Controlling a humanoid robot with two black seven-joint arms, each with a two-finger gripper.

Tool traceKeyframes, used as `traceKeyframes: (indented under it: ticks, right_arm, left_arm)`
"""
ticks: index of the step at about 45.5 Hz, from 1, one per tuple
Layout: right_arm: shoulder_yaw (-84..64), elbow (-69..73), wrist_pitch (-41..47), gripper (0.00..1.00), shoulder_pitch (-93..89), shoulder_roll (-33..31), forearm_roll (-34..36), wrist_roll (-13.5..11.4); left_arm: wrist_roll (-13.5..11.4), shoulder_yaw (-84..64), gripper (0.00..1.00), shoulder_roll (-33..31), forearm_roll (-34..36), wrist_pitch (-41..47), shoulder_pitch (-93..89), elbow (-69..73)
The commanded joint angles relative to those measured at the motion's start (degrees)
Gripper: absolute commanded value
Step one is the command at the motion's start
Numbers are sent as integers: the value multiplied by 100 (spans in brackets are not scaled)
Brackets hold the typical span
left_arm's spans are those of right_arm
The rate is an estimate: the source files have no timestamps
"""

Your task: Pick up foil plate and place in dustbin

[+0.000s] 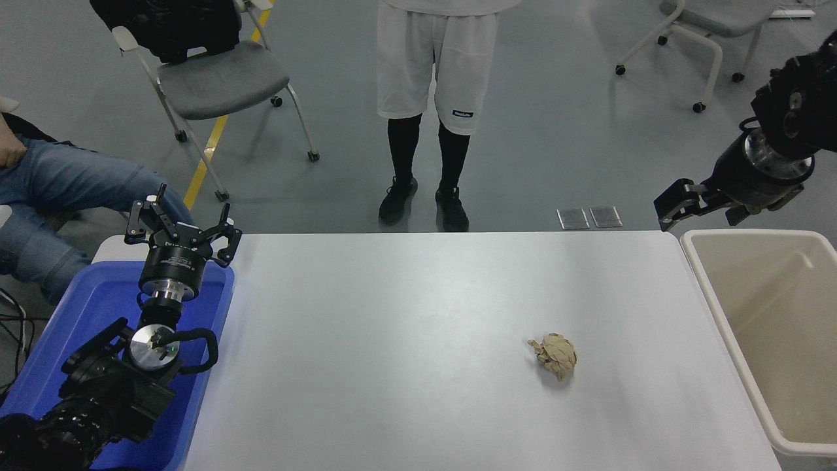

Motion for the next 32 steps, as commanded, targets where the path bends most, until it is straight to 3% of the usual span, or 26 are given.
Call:
traceKeyframes:
  ticks: [1, 32]
  right_arm:
    - [-189, 203, 68, 100, 400, 345, 617, 4]
    - [-734, 406, 68, 100, 839, 529, 617, -5]
  left_arm:
    - [0, 0, 99, 0, 4, 0, 0, 0]
    - [0, 0, 99, 0, 4, 0, 0, 0]
